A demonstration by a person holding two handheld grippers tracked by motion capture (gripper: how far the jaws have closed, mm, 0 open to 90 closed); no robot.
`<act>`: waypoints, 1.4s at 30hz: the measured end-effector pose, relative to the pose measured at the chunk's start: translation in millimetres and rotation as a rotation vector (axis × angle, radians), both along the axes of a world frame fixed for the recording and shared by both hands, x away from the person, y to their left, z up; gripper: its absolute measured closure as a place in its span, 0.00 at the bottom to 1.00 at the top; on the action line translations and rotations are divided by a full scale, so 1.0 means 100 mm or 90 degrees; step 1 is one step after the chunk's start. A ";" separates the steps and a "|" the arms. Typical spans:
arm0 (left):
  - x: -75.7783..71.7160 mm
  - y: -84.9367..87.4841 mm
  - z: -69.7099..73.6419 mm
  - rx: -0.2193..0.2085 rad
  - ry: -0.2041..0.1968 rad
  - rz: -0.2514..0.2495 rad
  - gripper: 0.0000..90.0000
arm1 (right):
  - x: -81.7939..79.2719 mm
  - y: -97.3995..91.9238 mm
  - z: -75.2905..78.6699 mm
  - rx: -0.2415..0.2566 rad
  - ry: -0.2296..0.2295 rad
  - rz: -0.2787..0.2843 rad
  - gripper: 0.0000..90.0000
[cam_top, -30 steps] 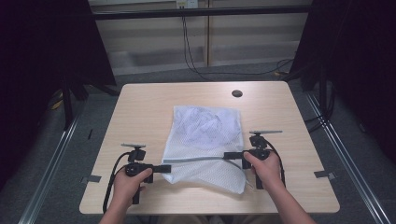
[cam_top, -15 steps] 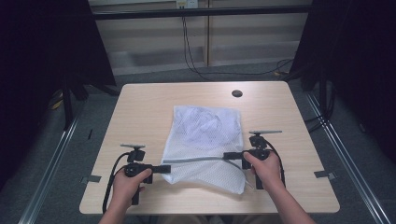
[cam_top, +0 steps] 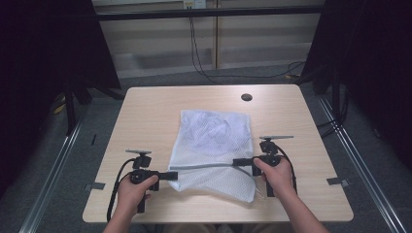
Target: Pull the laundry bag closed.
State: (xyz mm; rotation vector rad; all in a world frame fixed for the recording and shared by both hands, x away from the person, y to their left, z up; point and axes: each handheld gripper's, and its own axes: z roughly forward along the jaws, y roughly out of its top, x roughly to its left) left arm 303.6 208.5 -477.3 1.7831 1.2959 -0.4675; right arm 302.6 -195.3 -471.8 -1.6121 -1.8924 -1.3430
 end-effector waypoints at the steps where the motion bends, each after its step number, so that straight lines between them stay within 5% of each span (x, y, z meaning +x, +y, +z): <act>1: 0.00 0.00 0.00 -0.001 0.001 0.002 0.98 | 0.00 0.00 0.00 0.000 0.000 0.000 0.97; 42: 0.03 0.04 0.00 0.001 0.005 0.007 0.98 | -0.03 -0.13 0.00 -0.001 -0.001 -0.016 0.97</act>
